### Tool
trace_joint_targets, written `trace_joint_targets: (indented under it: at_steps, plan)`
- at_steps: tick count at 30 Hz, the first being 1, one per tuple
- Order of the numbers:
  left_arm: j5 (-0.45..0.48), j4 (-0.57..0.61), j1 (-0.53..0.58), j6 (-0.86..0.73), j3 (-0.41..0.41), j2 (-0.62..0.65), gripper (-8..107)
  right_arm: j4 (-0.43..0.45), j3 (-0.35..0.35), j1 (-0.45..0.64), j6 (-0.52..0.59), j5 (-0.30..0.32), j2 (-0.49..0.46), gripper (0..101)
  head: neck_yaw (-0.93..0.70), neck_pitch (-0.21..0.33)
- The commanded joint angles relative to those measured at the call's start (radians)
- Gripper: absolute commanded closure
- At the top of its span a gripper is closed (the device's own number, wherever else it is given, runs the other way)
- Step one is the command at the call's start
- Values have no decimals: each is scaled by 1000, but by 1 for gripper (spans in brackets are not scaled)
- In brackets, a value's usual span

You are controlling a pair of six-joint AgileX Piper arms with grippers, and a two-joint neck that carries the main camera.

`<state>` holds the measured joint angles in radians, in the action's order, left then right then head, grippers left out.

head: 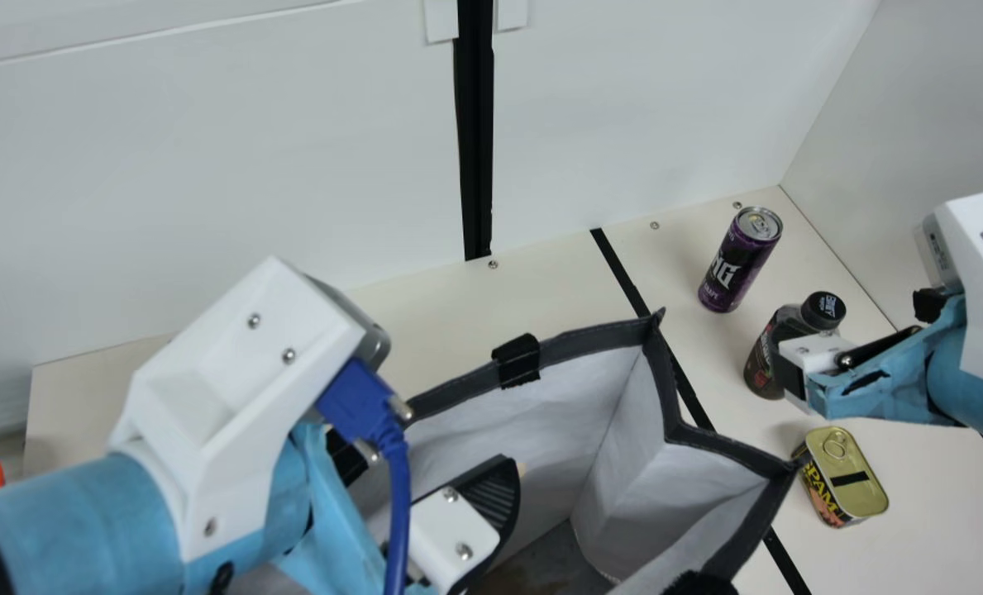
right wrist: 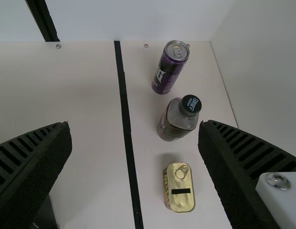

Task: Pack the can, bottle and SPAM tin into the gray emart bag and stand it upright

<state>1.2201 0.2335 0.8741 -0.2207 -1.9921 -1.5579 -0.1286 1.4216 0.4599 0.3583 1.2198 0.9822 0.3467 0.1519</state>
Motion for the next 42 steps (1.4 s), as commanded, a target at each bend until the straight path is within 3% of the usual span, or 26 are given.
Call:
trace_joint_targets:
  at_steps: [1,3,18,28,42]
  plan:
    - [0,9,-2,-2,2,-7,9,0,0,0,0,0,0,6,2,23]
    - [0,15,-4,-4,3,-15,9,0,0,0,0,0,0,6,2,23]
    - [0,35,-10,-10,23,-44,105,0,0,0,0,0,0,6,2,23]
    - [0,-10,-11,19,40,-25,107,0,0,0,0,0,0,6,2,23]
    - [0,-219,-19,122,59,36,107,0,0,0,0,0,0,6,2,23]
